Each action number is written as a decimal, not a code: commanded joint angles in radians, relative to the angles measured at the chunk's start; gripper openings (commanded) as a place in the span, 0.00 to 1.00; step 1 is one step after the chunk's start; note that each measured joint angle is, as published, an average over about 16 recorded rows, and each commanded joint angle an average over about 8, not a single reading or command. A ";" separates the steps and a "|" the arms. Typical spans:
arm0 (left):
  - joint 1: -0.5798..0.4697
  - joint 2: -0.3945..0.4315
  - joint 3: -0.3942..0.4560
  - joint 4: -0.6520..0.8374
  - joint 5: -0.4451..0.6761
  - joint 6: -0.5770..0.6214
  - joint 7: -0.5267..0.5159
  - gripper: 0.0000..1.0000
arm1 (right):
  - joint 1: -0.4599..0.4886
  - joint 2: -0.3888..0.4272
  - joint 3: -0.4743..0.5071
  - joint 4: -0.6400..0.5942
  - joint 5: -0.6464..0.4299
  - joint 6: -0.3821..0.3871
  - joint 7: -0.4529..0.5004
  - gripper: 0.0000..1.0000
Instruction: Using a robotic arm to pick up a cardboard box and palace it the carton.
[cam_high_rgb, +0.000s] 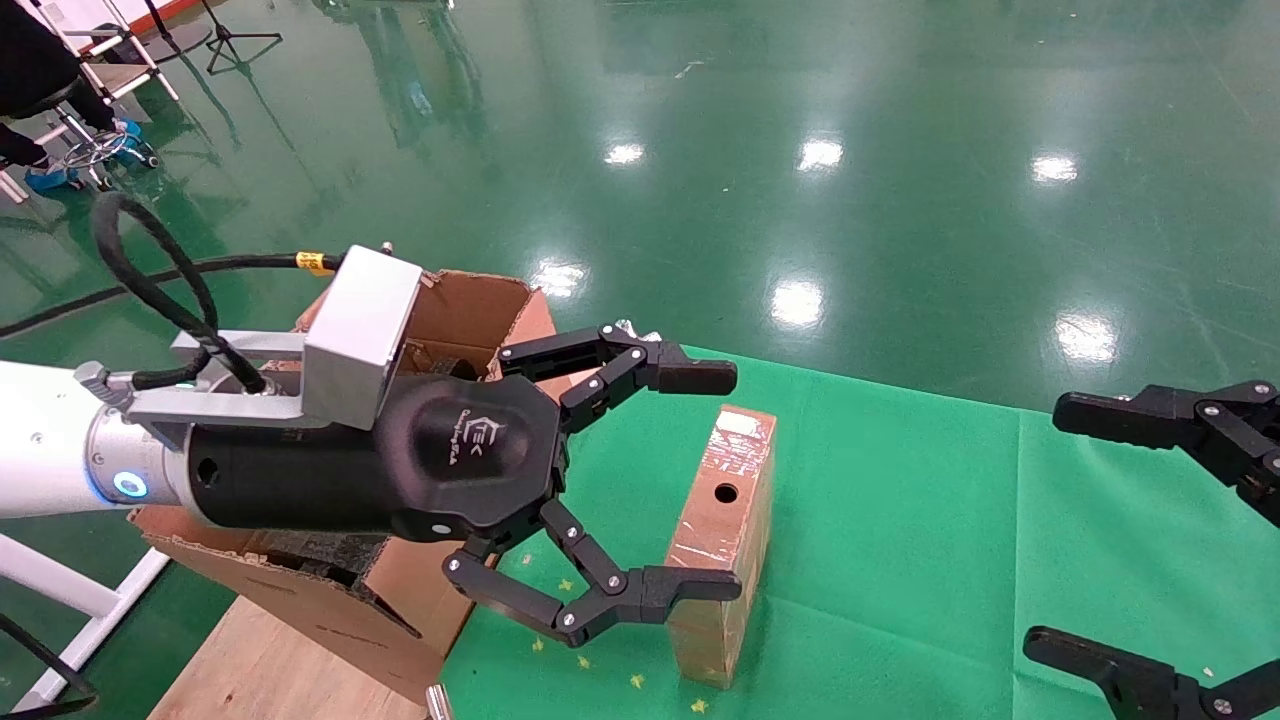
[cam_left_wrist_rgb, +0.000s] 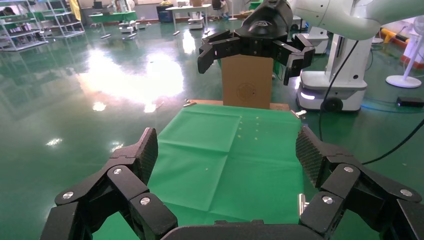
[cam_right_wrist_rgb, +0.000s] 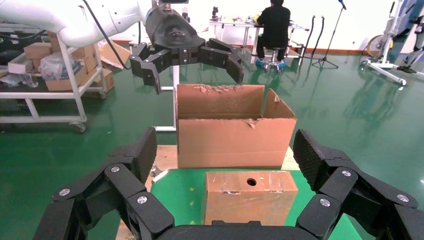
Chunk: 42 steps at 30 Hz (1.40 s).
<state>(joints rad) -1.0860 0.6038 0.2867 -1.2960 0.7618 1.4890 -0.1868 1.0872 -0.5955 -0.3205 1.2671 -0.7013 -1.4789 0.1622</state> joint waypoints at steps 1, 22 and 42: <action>0.002 -0.001 -0.002 0.000 -0.004 0.003 0.003 1.00 | 0.000 0.000 0.000 0.000 0.000 0.000 0.000 0.27; -0.105 0.008 0.074 -0.046 0.218 -0.083 -0.055 1.00 | 0.000 0.000 0.000 -0.001 0.000 0.000 0.000 0.00; -0.543 0.238 0.365 -0.058 0.683 -0.036 -0.774 1.00 | 0.000 0.000 -0.001 -0.001 0.000 0.000 -0.001 0.00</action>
<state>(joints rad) -1.6198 0.8419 0.6547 -1.3541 1.4492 1.4530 -0.9572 1.0875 -0.5951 -0.3213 1.2662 -0.7011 -1.4786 0.1616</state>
